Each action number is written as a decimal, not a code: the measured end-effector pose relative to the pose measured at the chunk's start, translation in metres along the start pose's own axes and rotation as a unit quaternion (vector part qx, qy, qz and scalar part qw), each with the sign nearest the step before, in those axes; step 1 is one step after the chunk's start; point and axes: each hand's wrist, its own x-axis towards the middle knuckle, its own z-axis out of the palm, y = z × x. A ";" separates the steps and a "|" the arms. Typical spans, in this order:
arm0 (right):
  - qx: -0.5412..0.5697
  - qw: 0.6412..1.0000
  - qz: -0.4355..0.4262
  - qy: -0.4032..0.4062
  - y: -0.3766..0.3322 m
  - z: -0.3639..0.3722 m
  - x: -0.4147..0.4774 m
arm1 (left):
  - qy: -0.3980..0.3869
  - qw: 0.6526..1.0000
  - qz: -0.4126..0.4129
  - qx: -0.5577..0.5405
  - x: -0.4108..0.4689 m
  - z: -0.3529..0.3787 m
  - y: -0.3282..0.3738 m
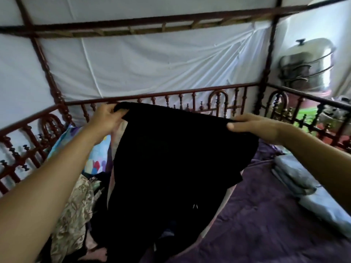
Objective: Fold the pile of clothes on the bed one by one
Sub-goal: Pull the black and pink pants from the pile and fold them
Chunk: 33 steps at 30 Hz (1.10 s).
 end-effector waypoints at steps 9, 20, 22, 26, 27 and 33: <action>-0.049 0.994 0.063 0.080 0.103 -0.044 -0.028 | -0.138 0.985 -0.099 -0.042 0.027 0.137 0.006; 0.041 0.988 0.144 0.041 0.243 -0.108 -0.017 | -0.296 0.950 -0.103 0.007 0.144 0.328 -0.055; 0.049 0.979 0.178 0.086 0.273 -0.114 -0.011 | -0.311 0.945 -0.096 0.025 0.158 0.384 -0.069; 0.066 0.940 0.285 0.175 0.347 -0.135 -0.022 | -0.363 0.927 -0.071 0.056 0.159 0.496 -0.077; 0.066 0.928 0.309 0.197 0.366 -0.142 -0.028 | -0.375 0.923 -0.060 0.063 0.155 0.522 -0.075; 0.052 0.846 0.413 0.333 0.472 -0.198 -0.075 | -0.412 0.906 -0.014 0.097 0.124 0.674 -0.050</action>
